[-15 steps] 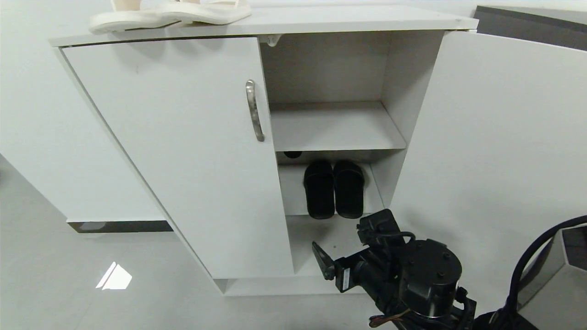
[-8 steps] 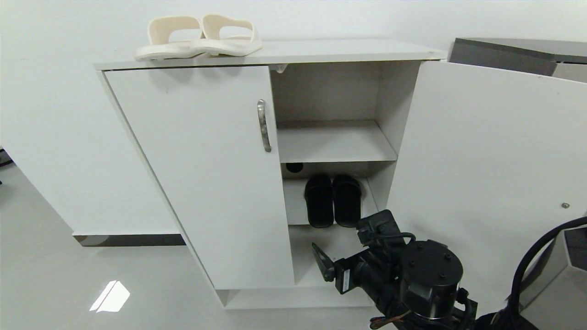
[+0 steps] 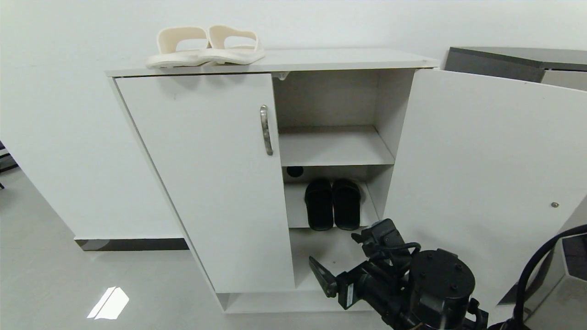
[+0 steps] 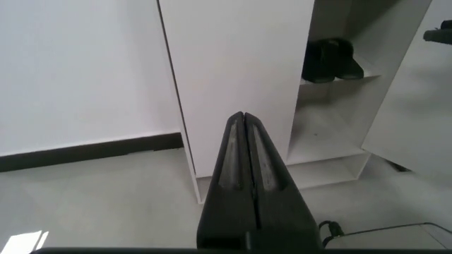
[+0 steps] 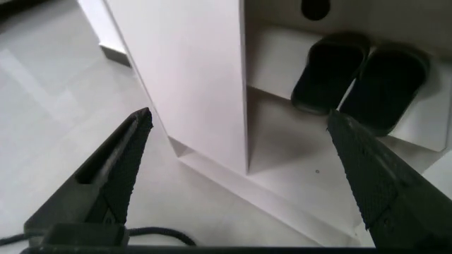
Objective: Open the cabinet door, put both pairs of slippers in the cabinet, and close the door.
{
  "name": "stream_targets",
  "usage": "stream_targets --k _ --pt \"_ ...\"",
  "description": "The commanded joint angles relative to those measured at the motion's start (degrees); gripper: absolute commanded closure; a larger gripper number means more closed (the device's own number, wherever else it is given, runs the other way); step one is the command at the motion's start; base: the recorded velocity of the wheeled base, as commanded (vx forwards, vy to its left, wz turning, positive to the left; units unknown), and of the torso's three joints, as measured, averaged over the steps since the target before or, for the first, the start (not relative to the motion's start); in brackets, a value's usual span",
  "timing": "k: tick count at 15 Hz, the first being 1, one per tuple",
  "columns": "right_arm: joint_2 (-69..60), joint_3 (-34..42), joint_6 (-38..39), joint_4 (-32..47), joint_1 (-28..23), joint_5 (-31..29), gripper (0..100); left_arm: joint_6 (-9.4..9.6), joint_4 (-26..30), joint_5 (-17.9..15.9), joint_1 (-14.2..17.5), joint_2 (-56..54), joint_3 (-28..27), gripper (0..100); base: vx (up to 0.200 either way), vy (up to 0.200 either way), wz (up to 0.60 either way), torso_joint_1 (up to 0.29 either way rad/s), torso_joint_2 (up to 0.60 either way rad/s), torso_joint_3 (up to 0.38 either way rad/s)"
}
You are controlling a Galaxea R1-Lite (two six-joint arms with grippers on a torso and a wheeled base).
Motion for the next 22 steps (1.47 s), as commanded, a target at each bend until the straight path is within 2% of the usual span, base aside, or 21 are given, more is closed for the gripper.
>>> stream_targets --k 1,2,3,5,6,22 --pt "0.1 0.3 0.6 -0.2 0.0 0.2 0 -0.53 0.0 0.0 0.0 0.1 0.0 100 0.0 0.0 0.0 0.0 0.0 0.0" --pt "0.1 0.3 1.6 -0.2 0.0 0.7 0 -1.85 0.0 0.0 0.0 0.1 0.0 100 0.0 0.0 0.0 0.0 0.0 0.0" --pt "0.1 0.4 2.8 -1.0 -0.1 2.1 0 -2.38 0.0 0.0 0.0 0.1 -0.1 100 0.0 0.0 0.0 0.0 0.0 0.0" --pt "1.0 2.6 3.1 -6.1 -1.8 5.7 0 -2.38 0.0 0.0 0.0 0.1 -0.1 100 0.0 0.0 0.0 0.0 0.0 0.0" --pt "1.2 4.1 2.9 -6.3 -2.8 8.4 0 -2.38 0.0 0.0 0.0 0.1 -0.1 100 0.0 0.2 0.0 -0.002 0.0 0.007" --pt "2.2 5.5 1.6 -6.3 -2.9 9.0 0 -2.38 0.0 0.0 0.0 0.1 -0.1 100 0.0 0.2 0.0 0.003 0.0 0.003"
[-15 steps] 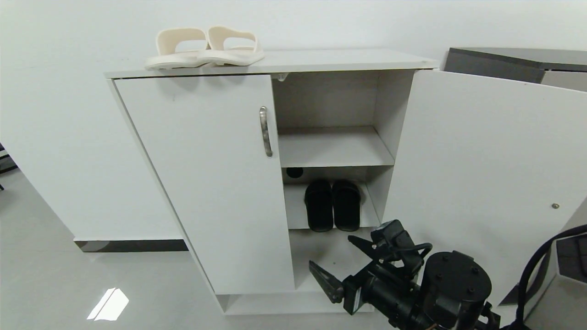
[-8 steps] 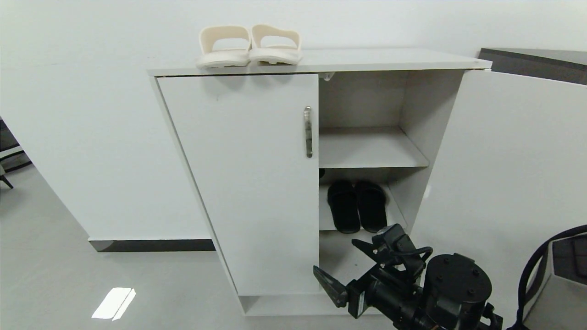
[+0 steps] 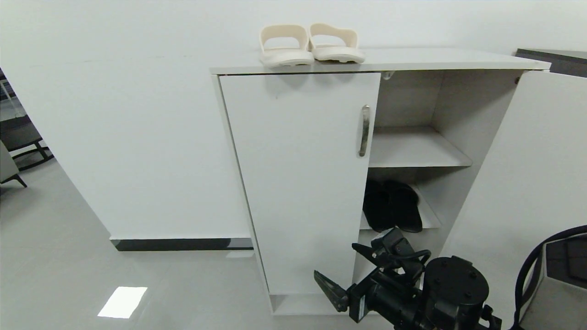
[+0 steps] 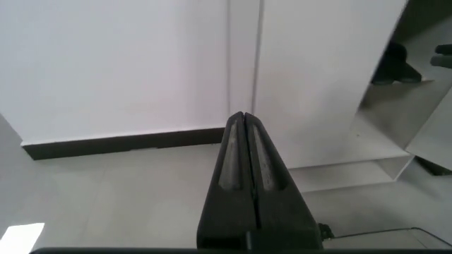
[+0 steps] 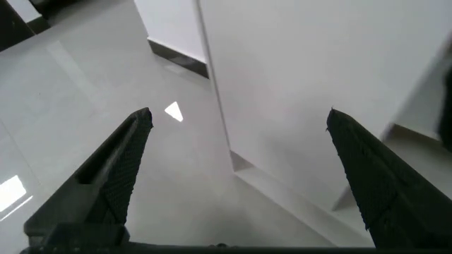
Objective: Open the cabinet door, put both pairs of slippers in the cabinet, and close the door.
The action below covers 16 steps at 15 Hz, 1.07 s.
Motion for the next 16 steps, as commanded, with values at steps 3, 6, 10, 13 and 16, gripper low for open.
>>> stream_targets --k 3,6,10,13,16 --pt "0.5 0.0 0.0 -0.1 0.0 0.0 0 0.0 0.0 -0.1 0.0 0.1 0.0 100 0.0 0.133 0.0 0.002 0.0 0.002" --pt "0.5 0.8 0.1 -0.1 -0.1 0.0 0 0.0 0.0 -0.1 0.0 0.1 0.0 100 0.0 0.0 0.0 0.0 0.0 0.0" --pt "0.5 0.8 0.1 -0.1 -0.1 0.0 0 -0.09 0.0 -0.1 0.0 0.1 0.0 100 0.0 0.0 0.0 0.0 0.0 0.0" --pt "0.5 0.8 0.1 -0.1 -0.1 0.0 0 -0.09 0.0 -0.1 0.0 0.1 0.0 100 0.0 0.0 0.0 0.0 0.0 0.0" --pt "0.7 0.8 0.1 -0.1 -0.1 0.0 0 0.0 0.0 -0.1 0.0 0.1 0.0 100 0.0 0.0 0.0 0.0 0.0 0.0"
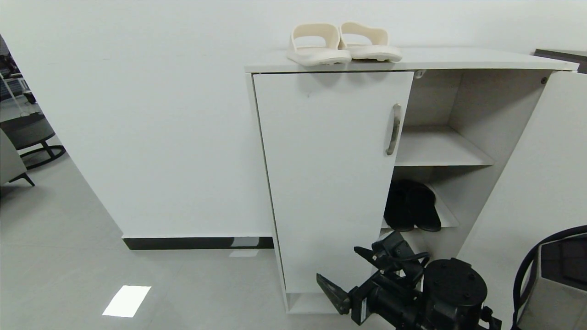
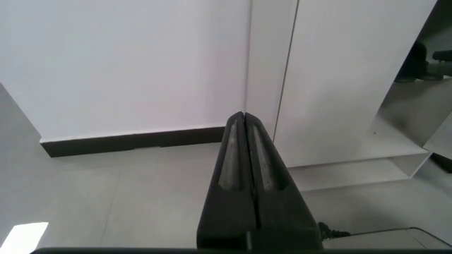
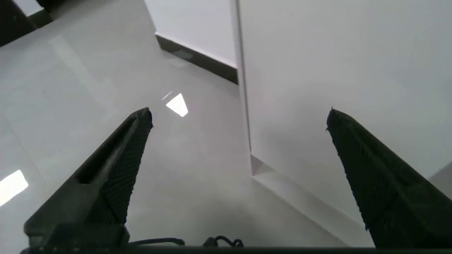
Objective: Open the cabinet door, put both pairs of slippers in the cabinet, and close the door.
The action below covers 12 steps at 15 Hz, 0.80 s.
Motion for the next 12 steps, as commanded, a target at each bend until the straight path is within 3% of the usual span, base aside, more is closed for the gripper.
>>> stream_targets --k 1,4,7,12 --pt "0.3 0.0 0.0 -0.1 0.0 0.0 0 0.01 0.0 0.0 0.0 0.1 0.0 100 0.0 0.0 0.0 0.0 0.0 0.0" --pt "0.4 0.0 -0.1 -0.1 0.0 0.0 0 0.01 0.0 0.0 0.0 0.1 0.0 100 0.0 0.0 0.0 0.012 -0.06 -0.05" --pt "0.4 0.1 -0.1 -0.1 0.1 -0.1 0 0.01 0.0 0.0 0.0 0.1 0.0 100 0.0 0.0 0.0 0.071 -0.23 -0.259" --pt "0.4 0.2 -0.2 -0.1 0.2 -0.1 0 -0.08 0.0 0.0 0.0 0.1 0.0 100 0.0 0.0 0.0 0.169 -0.51 -0.296"
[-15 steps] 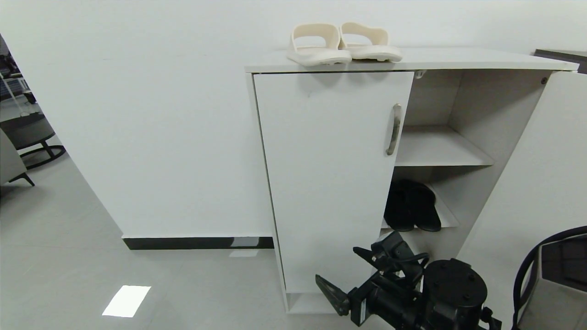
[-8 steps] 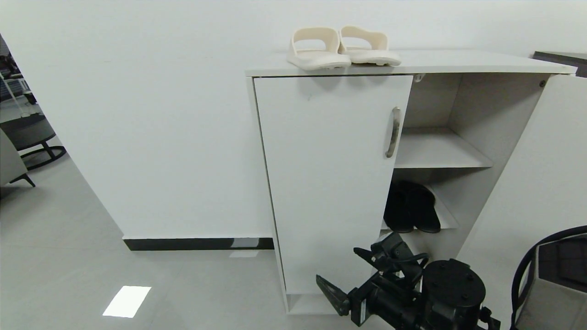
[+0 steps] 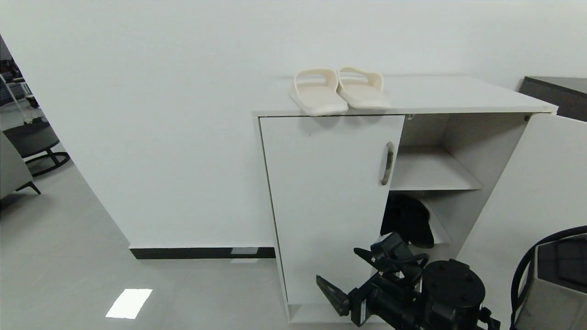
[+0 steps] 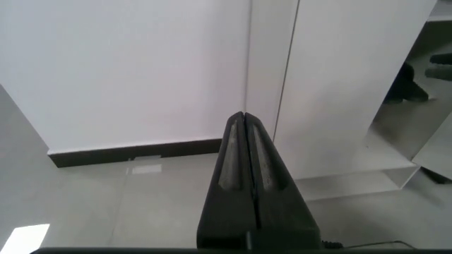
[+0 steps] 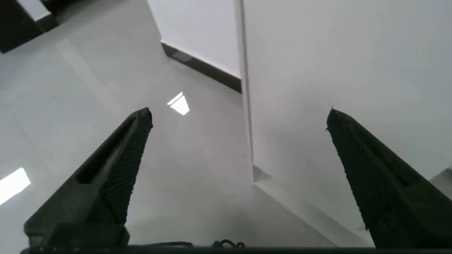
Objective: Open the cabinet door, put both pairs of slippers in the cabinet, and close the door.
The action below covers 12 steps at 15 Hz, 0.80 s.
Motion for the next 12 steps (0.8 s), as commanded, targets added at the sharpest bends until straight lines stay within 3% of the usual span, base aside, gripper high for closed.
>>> stream_targets --k 1,12 --pt "0.1 0.1 0.0 0.0 0.1 0.0 0 -0.08 0.0 0.0 0.0 0.1 0.0 100 0.0 0.0 0.0 0.168 -0.47 -0.29" --pt "0.1 0.7 -0.2 0.0 0.8 0.0 0 0.01 0.0 0.0 0.0 0.1 0.0 100 0.0 0.0 0.0 0.204 -0.49 -0.282"
